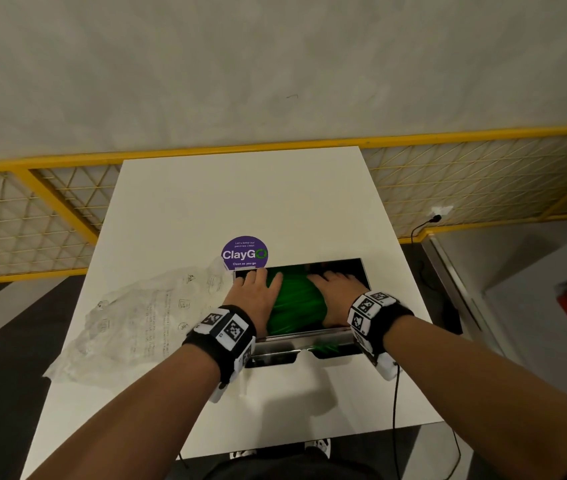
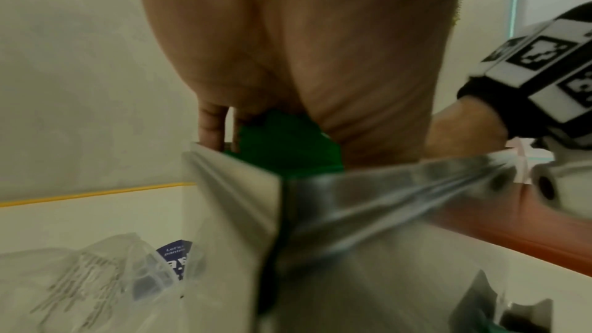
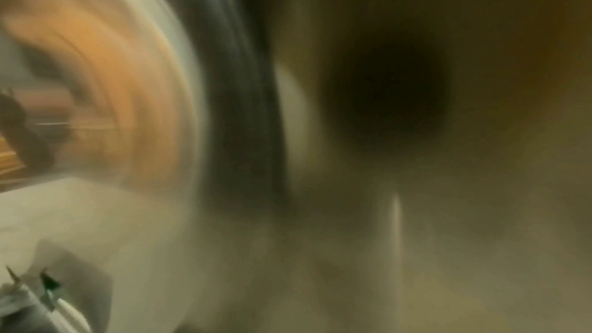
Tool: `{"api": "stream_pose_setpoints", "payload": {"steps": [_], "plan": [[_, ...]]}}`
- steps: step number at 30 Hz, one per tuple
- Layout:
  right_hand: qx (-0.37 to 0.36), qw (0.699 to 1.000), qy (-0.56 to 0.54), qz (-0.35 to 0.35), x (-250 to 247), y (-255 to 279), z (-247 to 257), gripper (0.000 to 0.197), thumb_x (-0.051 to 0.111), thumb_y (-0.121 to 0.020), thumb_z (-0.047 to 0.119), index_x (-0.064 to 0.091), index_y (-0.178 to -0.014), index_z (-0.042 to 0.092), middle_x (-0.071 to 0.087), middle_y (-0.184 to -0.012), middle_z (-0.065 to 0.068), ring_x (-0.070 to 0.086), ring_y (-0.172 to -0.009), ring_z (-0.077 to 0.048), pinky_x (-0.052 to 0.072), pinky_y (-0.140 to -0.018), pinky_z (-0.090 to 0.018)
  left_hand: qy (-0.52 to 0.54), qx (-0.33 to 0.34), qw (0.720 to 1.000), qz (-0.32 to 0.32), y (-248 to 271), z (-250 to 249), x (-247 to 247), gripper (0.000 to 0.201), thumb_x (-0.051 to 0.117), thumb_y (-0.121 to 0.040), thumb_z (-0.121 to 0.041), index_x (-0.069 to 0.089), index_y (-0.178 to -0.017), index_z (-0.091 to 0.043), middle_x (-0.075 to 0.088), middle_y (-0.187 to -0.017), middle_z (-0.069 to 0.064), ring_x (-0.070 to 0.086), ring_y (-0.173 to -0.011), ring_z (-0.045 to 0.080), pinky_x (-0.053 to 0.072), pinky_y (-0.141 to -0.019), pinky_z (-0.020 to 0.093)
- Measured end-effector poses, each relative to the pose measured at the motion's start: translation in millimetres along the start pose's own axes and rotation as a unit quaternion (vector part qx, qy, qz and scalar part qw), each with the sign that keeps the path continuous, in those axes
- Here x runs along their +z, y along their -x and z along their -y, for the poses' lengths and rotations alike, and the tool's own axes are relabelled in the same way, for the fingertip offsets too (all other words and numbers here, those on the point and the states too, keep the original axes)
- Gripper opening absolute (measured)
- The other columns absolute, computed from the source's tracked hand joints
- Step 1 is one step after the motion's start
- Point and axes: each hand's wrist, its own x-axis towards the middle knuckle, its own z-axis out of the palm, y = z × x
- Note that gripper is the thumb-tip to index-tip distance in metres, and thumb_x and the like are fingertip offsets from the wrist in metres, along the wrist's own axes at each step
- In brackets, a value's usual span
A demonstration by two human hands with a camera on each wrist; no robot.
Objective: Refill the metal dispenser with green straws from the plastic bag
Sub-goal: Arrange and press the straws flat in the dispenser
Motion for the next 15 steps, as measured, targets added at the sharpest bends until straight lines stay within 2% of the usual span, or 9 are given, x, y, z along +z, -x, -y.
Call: {"api": "stream_pose_setpoints", "payload": {"steps": [3, 6, 10, 15], "plan": [[-0.012, 0.999, 0.028, -0.024, -2, 2, 0, 0.083, 0.075, -0.069, 0.040, 0.033, -0.137, 0.020, 0.052, -0.127, -0.010, 0.049, -0.117, -0.030, 0.032, -0.104, -0.039, -0.032, -0.003, 0.999, 0.002, -1, -3, 2, 0.097, 0.071, -0.071, -0.029, 0.012, -0.146, -0.012, 0.037, -0.131, 0.015, 0.039, -0.120, 0.031, 0.033, -0.101, 0.040], [-0.024, 0.997, 0.056, -0.045, -4, 7, -1, 0.074, 0.074, -0.071, 0.038, 0.036, -0.133, 0.019, 0.057, -0.120, -0.009, 0.054, -0.109, -0.030, 0.036, -0.098, -0.039, -0.008, -0.008, 1.000, -0.018, -2, 0, 8, 0.091, 0.069, -0.074, -0.032, 0.015, -0.145, -0.014, 0.044, -0.127, 0.014, 0.044, -0.115, 0.030, 0.034, -0.099, 0.040], [-0.030, 0.995, 0.065, -0.071, -7, 12, -2, 0.073, 0.072, -0.076, 0.036, 0.034, -0.137, 0.020, 0.053, -0.126, -0.008, 0.050, -0.115, -0.029, 0.037, -0.098, -0.041, 0.046, -0.005, 0.998, -0.035, -1, 5, 11, 0.096, 0.067, -0.075, -0.042, 0.011, -0.149, -0.018, 0.047, -0.126, 0.013, 0.045, -0.116, 0.031, 0.031, -0.101, 0.041], [-0.042, 0.993, 0.049, -0.098, -8, 17, -5, 0.078, 0.071, -0.077, 0.037, 0.030, -0.143, 0.023, 0.048, -0.134, -0.005, 0.045, -0.121, -0.026, 0.033, -0.103, -0.039, 0.106, -0.004, 0.993, -0.056, 0, 12, 15, 0.087, 0.071, -0.070, -0.041, 0.027, -0.142, -0.020, 0.047, -0.126, 0.007, 0.043, -0.115, 0.028, 0.029, -0.100, 0.040]]}}
